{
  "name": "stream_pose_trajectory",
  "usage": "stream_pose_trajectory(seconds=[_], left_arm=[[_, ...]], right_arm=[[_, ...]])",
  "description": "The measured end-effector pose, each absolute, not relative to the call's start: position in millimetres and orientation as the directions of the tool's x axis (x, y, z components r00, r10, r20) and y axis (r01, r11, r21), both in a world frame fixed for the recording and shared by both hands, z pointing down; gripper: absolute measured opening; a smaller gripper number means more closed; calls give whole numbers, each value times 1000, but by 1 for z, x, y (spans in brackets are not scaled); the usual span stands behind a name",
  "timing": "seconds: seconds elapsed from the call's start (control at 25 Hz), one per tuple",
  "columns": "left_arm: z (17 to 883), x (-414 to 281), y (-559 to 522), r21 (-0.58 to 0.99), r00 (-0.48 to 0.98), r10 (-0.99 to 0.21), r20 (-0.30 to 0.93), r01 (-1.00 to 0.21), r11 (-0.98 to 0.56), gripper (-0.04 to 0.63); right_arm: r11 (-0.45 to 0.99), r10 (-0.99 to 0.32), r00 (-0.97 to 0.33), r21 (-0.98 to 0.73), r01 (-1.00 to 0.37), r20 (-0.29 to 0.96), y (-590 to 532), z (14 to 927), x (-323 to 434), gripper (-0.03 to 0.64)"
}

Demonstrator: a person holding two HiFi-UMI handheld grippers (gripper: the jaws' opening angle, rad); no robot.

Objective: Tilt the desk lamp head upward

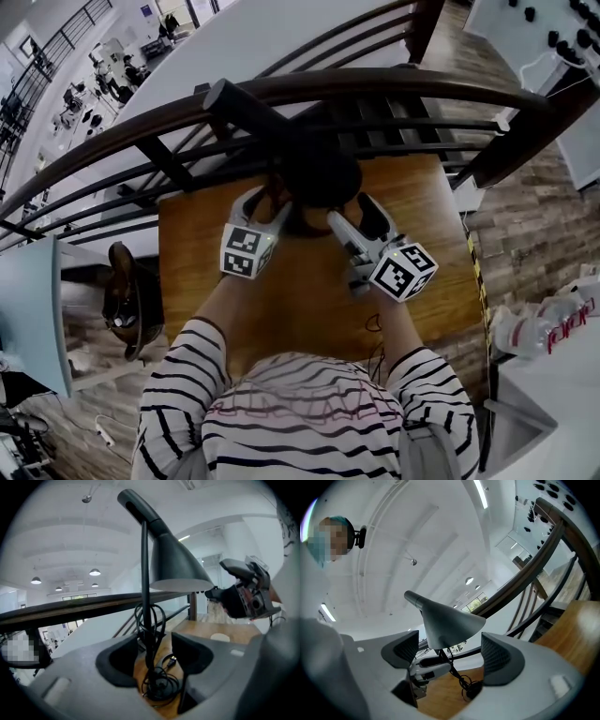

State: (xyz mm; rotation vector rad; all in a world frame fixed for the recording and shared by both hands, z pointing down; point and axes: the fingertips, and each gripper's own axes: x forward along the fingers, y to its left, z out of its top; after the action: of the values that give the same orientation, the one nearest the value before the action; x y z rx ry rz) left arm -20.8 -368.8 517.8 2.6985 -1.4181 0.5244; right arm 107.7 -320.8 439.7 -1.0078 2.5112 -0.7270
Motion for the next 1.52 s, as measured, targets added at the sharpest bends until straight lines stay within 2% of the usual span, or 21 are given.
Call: stream_pose_trajectory(seconds=[0.28, 0.44, 0.72, 1.52], left_arm=[[533, -13, -380, -129, 507, -787, 351, -806, -577, 158], [534, -16, -384, -123, 498, -798, 340, -818, -563, 78], [534, -15, -384, -91, 508, -791, 341, -820, -565, 74], [534, -20, -382, -78, 509, -784, 356, -820, -567, 71]], right_arm=[[625, -697, -707, -586, -515, -122, -326, 444, 104, 403], [628, -692, -708, -600, -495, -141, -326, 442, 104, 400], [616, -700, -697, -624, -480, -156, -327, 439, 106, 394], [617, -687, -706, -654, -439, -174, -322, 420, 114, 431]])
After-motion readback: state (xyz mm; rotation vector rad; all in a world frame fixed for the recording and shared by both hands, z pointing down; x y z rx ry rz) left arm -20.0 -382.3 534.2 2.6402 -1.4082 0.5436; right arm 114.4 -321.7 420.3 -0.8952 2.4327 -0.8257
